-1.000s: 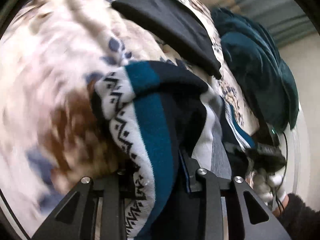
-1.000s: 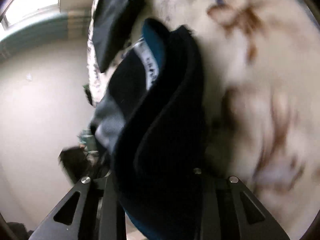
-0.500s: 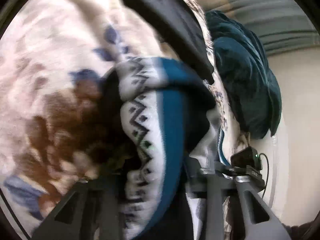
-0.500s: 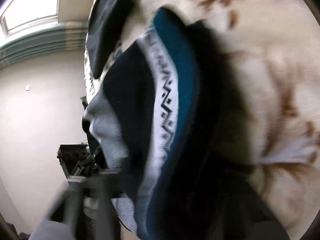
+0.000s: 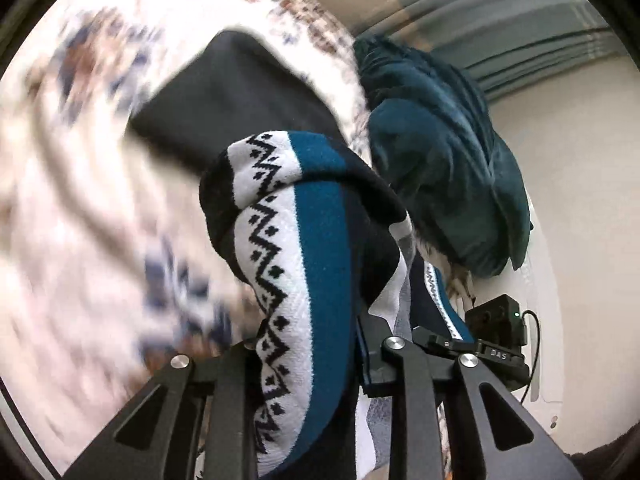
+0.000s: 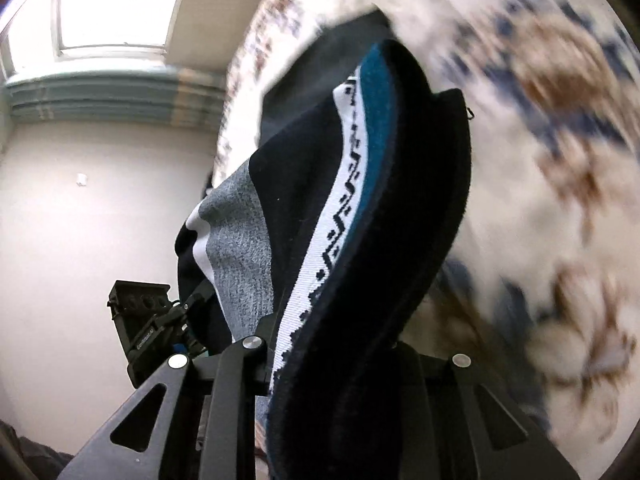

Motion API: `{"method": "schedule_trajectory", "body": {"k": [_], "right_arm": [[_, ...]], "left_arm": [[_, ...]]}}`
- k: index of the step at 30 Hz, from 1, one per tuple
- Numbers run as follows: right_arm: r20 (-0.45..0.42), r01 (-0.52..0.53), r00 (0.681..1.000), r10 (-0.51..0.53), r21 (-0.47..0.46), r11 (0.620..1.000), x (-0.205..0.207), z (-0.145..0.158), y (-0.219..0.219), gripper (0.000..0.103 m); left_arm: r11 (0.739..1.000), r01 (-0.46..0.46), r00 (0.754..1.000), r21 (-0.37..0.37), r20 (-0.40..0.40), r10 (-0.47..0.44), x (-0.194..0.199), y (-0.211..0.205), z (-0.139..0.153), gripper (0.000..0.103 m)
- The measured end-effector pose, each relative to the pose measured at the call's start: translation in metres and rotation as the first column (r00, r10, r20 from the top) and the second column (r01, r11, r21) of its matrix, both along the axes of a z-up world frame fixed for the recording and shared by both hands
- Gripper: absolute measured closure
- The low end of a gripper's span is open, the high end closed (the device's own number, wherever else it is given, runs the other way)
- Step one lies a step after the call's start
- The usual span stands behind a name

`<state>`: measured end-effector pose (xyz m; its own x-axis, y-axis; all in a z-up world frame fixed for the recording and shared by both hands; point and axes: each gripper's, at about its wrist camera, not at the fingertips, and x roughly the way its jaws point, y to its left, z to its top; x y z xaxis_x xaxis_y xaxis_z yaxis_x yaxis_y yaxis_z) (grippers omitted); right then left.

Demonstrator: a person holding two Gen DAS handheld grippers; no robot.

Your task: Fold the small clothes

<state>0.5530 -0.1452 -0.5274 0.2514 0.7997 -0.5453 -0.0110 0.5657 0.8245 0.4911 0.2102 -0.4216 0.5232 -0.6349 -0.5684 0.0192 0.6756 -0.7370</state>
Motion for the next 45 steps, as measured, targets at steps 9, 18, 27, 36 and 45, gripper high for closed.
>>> {"method": "schedule_trajectory", "body": {"k": [9, 18, 27, 36, 45], "right_arm": [[0.074, 0.066, 0.995, -0.068, 0.024, 0.997, 0.148, 0.043, 0.040, 0.080], [-0.077, 0.036, 0.996, -0.048, -0.148, 0.988, 0.238, -0.026, 0.057, 0.068], [-0.034, 0.087, 0.994, -0.105, -0.340, 0.936, 0.164, 0.007, 0.016, 0.046], [0.008, 0.129, 0.988, -0.155, -0.602, 0.788, 0.153, 0.005, 0.040, 0.087], [0.182, 0.203, 0.979, -0.092, -0.821, 0.534, 0.123, 0.064, 0.100, 0.001]], "left_arm": [[0.996, 0.048, 0.996, 0.077, 0.065, -0.053, 0.167, 0.057, 0.043, 0.081], [0.988, 0.107, 0.981, 0.109, -0.174, -0.087, 0.274, 0.082, -0.065, 0.073], [0.992, 0.003, 0.993, 0.130, -0.121, 0.012, 0.202, 0.105, -0.047, 0.065], [0.902, -0.053, 0.995, 0.429, -0.049, 0.082, 0.178, 0.075, -0.032, 0.063], [0.732, -0.051, 0.998, 0.679, 0.015, 0.055, 0.152, 0.027, -0.009, 0.011]]}}
